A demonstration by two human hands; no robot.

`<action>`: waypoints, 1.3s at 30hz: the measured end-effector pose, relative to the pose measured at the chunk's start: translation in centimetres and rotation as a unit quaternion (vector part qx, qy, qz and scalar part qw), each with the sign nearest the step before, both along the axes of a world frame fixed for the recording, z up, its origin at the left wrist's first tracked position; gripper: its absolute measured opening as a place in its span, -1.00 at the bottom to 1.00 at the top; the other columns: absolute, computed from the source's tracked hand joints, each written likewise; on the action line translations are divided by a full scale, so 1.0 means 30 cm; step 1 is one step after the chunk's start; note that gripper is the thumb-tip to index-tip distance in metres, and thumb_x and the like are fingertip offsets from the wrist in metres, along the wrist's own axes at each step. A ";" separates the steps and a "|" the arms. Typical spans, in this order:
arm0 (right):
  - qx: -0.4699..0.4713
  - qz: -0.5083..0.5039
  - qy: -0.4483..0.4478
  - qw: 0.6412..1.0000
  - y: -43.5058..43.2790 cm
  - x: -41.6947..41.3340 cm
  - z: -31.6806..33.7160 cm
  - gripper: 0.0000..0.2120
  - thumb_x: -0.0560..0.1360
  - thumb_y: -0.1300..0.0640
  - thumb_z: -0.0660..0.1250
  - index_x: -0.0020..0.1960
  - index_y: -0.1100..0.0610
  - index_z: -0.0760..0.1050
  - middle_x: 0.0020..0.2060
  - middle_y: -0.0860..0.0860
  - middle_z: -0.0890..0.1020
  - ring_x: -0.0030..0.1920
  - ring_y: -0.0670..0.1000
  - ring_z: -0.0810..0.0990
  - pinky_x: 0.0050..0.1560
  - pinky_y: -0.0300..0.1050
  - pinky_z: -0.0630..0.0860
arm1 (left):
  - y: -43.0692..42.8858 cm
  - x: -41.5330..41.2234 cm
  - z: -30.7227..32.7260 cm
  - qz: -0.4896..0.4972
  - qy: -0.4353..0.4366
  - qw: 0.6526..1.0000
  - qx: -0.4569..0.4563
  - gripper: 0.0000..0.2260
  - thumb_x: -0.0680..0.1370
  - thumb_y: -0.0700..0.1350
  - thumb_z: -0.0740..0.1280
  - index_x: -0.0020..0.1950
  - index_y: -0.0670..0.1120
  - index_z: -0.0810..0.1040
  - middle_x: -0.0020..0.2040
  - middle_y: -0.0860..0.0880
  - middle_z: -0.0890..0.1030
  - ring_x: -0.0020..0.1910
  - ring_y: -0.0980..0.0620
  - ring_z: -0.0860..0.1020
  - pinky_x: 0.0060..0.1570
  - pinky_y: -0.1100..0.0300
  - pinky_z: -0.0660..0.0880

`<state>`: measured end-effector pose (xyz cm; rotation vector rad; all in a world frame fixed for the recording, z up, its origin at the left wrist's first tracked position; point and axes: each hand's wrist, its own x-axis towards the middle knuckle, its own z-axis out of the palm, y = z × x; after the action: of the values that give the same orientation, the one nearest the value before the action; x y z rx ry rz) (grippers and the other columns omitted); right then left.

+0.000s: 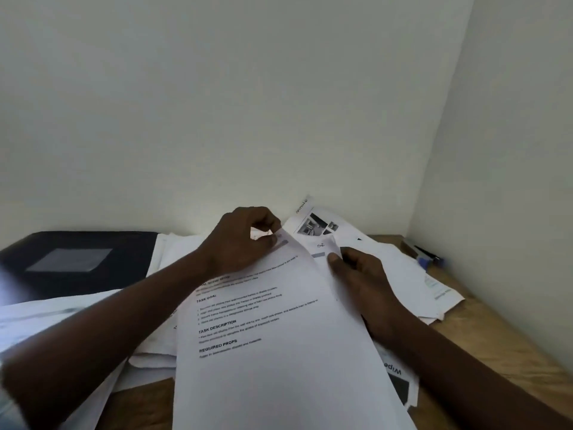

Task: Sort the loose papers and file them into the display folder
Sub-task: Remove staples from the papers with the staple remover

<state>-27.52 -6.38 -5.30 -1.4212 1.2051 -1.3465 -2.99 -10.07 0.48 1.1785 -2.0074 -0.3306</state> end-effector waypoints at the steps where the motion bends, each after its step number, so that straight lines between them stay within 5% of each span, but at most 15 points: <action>1: -0.009 -0.005 0.009 1.000 0.008 0.006 0.005 -0.81 0.62 0.05 0.36 -0.03 0.14 0.67 -0.14 0.09 0.72 -0.17 0.03 0.61 -0.06 -0.04 0.50 | 0.007 0.005 -0.020 -0.002 0.011 1.000 -0.011 -0.88 0.53 -0.16 0.48 -0.05 0.05 0.63 0.01 0.15 0.71 0.04 0.19 0.63 0.08 0.26 0.49; 4: -0.038 -0.058 0.026 0.997 0.015 0.017 0.014 -0.91 0.56 0.12 0.46 0.01 -0.05 0.67 -0.21 -0.15 0.69 -0.20 -0.07 0.65 -0.13 -0.16 0.55 | 0.015 0.010 -0.084 -0.013 0.060 0.998 -0.010 -0.88 0.50 -0.23 0.43 -0.09 -0.01 0.65 -0.09 0.13 0.71 -0.07 0.13 0.66 0.09 0.17 0.53; 10: -0.082 -0.154 0.083 0.981 0.023 0.010 0.011 -0.82 0.51 0.16 0.51 0.01 -0.09 0.63 -0.37 -0.17 0.64 -0.34 -0.19 0.56 -0.19 -0.23 0.43 | 0.042 -0.044 -0.128 -0.028 0.080 0.996 0.042 -0.83 0.51 -0.20 0.49 -0.08 0.06 0.59 -0.19 0.07 0.64 -0.22 0.11 0.58 -0.08 0.23 0.49; 13: -0.089 -0.197 0.119 0.969 0.034 0.009 0.015 -0.88 0.53 0.12 0.49 -0.09 -0.08 0.60 -0.33 -0.18 0.68 -0.28 -0.19 0.61 -0.13 -0.15 0.45 | 0.049 -0.041 -0.105 0.026 -0.037 0.999 0.029 -0.93 0.48 0.05 0.33 -0.10 0.08 0.53 -0.25 0.07 0.58 -0.19 0.03 0.52 -0.14 0.11 0.42; 18: -0.158 -0.229 0.207 0.938 0.053 0.022 0.021 -0.88 0.51 0.09 0.48 -0.13 -0.11 0.58 -0.10 -0.20 0.62 0.00 -0.14 0.58 0.02 -0.08 0.49 | 0.046 0.008 -0.036 0.165 -0.307 0.937 0.005 -0.76 0.39 0.05 0.12 -0.09 0.03 0.50 -0.14 0.08 0.51 -0.16 0.05 0.48 0.03 0.04 0.30; 20: -0.162 -0.147 0.161 0.962 0.074 0.027 0.042 -0.88 0.53 0.15 0.48 -0.14 -0.04 0.61 -0.17 -0.15 0.66 -0.11 -0.12 0.62 -0.08 -0.15 0.50 | 0.040 0.037 -0.051 0.104 -0.272 0.957 -0.002 -0.51 0.33 0.04 0.17 0.26 0.15 0.47 0.16 0.10 0.51 0.17 0.04 0.50 0.34 -0.03 0.28; 22: -0.143 -0.022 0.098 0.985 0.110 0.037 0.066 -0.91 0.57 0.14 0.46 -0.12 0.07 0.65 -0.19 -0.03 0.70 -0.15 -0.05 0.65 -0.11 -0.12 0.54 | 0.043 0.038 -0.066 -0.026 -0.127 0.992 0.011 -0.38 0.32 -0.05 0.24 0.41 0.15 0.44 0.31 0.18 0.51 0.32 0.14 0.47 0.42 0.07 0.31; 25: -0.070 0.079 0.029 0.994 0.129 0.044 0.075 -0.66 0.65 0.00 0.31 -0.11 0.23 0.67 -0.16 0.12 0.72 -0.13 0.08 0.67 -0.06 -0.01 0.54 | 0.070 -0.022 -0.081 -0.106 0.006 0.993 0.052 -0.59 0.34 -0.19 0.22 0.09 0.07 0.66 0.04 0.20 0.68 0.11 0.19 0.61 0.10 0.30 0.47; 28: -0.073 -0.091 0.158 0.980 0.083 0.018 0.041 -0.78 0.62 -0.03 0.37 -0.13 0.03 0.69 -0.15 -0.12 0.73 -0.07 -0.13 0.66 0.00 -0.14 0.50 | 0.076 -0.042 -0.109 -0.100 0.024 0.992 0.071 -0.71 0.31 -0.26 0.22 -0.22 0.06 0.65 -0.22 0.12 0.68 -0.17 0.11 0.63 -0.17 0.17 0.49; 31: -0.048 -0.152 0.317 0.935 0.037 -0.036 0.015 -0.90 0.54 -0.13 0.42 -0.04 -0.13 0.63 -0.08 -0.22 0.65 0.01 -0.17 0.56 0.03 -0.14 0.47 | 0.075 -0.031 -0.121 -0.058 0.013 0.996 0.073 -0.62 0.37 -0.34 0.27 -0.25 0.17 0.63 -0.21 0.18 0.68 -0.19 0.13 0.62 -0.17 0.19 0.49; 36: -0.040 -0.128 0.259 0.957 0.040 -0.040 0.018 -0.82 0.50 -0.20 0.45 -0.07 -0.11 0.64 -0.17 -0.21 0.68 -0.07 -0.20 0.58 -0.09 -0.19 0.44 | 0.078 -0.028 -0.123 -0.049 -0.010 0.997 0.062 -0.75 0.36 -0.10 0.22 -0.10 0.10 0.64 -0.12 0.12 0.70 -0.03 0.07 0.66 0.03 0.05 0.59; 39: -0.057 -0.121 0.267 0.954 0.050 -0.024 0.018 -0.78 0.44 -0.22 0.51 -0.09 -0.11 0.62 -0.18 -0.19 0.66 -0.09 -0.17 0.58 -0.10 -0.17 0.49 | 0.067 -0.023 -0.132 -0.032 -0.029 0.998 0.049 -0.87 0.40 -0.01 0.27 -0.15 0.10 0.60 -0.18 0.17 0.67 -0.11 0.21 0.61 -0.11 0.23 0.48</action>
<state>-28.24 -4.87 -4.75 -1.8412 1.7190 -1.2425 -3.68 -8.05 -3.49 1.1977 -2.1040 -0.4360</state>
